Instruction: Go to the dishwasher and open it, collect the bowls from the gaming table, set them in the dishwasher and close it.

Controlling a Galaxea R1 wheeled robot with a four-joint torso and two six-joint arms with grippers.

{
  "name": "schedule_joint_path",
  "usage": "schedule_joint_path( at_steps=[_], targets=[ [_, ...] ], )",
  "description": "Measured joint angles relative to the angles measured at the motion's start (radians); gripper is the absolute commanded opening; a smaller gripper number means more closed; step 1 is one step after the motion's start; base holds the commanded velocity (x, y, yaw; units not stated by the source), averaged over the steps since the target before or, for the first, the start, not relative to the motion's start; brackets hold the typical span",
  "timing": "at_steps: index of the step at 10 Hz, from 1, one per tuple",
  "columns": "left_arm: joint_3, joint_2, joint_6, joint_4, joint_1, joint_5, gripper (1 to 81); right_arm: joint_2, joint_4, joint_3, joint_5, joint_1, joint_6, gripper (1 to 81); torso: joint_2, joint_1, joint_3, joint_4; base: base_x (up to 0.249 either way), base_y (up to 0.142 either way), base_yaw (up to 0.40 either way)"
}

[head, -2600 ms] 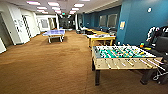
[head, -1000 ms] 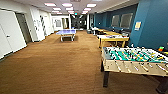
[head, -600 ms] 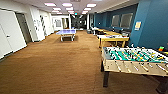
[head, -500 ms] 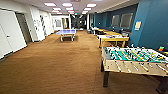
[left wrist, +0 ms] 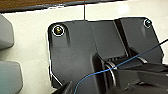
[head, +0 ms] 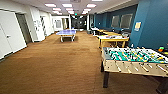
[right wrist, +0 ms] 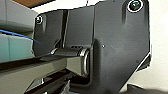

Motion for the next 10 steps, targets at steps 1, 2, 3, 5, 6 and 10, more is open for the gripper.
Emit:
schedule_joint_path(
  at_steps=[1,2,3,5,6,10],
  targets=[
    [0.000,0.000,0.000,0.000,0.005,0.002,81.1,-0.001,0.000,-0.001,-0.006,-0.008,0.000,81.1,-0.001,-0.001,0.000,0.000,0.089,0.000,0.000],
    [0.000,0.000,0.000,0.000,-0.007,0.001,81.1,-0.001,0.000,-0.001,-0.004,0.004,0.000,81.1,0.000,0.001,0.000,0.000,0.092,0.000,0.000],
    [0.000,0.000,0.000,0.000,-0.014,-0.005,81.1,0.000,0.000,-0.001,0.004,0.012,0.000,81.1,0.000,0.000,0.000,0.000,0.093,0.000,0.000],
    [0.000,0.000,0.000,0.000,-0.007,-0.001,81.1,0.000,0.000,-0.001,0.001,0.007,0.000,81.1,0.000,0.000,0.000,0.000,0.095,0.000,0.000],
    [0.000,0.000,0.000,0.000,-0.006,-0.001,81.1,0.000,0.000,-0.001,0.001,0.007,0.000,81.1,0.000,0.000,0.000,0.000,0.096,0.000,0.000],
    [0.000,0.000,0.000,0.000,-0.008,-0.001,81.1,0.000,0.000,-0.004,0.001,0.007,0.000,81.1,0.000,0.000,0.000,0.000,0.103,0.000,0.000]
  ],
)
